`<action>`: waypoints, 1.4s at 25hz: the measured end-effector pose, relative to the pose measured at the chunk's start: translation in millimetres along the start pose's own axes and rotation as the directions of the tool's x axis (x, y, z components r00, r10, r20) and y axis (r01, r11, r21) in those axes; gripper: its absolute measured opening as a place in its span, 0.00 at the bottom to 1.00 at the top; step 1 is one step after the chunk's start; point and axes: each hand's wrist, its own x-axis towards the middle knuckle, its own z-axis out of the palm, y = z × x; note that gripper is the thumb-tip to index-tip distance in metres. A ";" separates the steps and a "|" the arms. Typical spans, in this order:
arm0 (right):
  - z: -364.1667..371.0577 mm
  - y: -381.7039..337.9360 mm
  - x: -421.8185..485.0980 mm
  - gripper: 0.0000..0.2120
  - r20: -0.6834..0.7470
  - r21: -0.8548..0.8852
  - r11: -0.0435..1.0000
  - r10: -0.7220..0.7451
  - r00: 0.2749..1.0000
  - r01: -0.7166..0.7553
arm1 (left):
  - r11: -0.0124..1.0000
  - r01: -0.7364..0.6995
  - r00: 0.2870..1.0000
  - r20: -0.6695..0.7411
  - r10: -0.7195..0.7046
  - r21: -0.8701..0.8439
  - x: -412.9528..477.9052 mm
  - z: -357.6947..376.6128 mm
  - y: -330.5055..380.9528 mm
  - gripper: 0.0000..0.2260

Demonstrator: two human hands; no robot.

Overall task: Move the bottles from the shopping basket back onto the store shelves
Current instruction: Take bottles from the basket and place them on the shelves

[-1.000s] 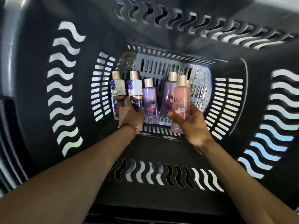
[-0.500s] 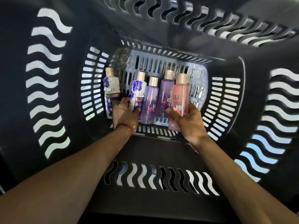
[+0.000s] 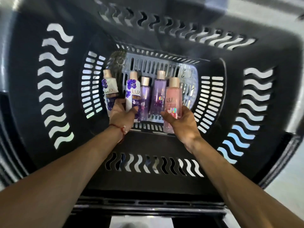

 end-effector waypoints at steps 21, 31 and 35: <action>-58.6 -205.2 -419.9 0.22 -0.086 0.519 0.816 -0.244 0.966 0.253 | 0.897 -0.385 0.812 0.383 0.441 -0.217 -389.1 -238.2 189.5 0.21; -118.1 -157.8 -572.7 0.31 -0.140 0.494 0.732 -0.466 0.874 0.469 | 0.853 -0.212 0.757 0.472 0.452 -0.477 -549.4 -220.9 187.7 0.18; -161.4 -134.0 -613.1 0.29 -0.154 0.504 0.665 -0.558 0.815 0.551 | 0.814 -0.240 0.752 0.429 0.501 -0.529 -612.4 -193.8 181.0 0.24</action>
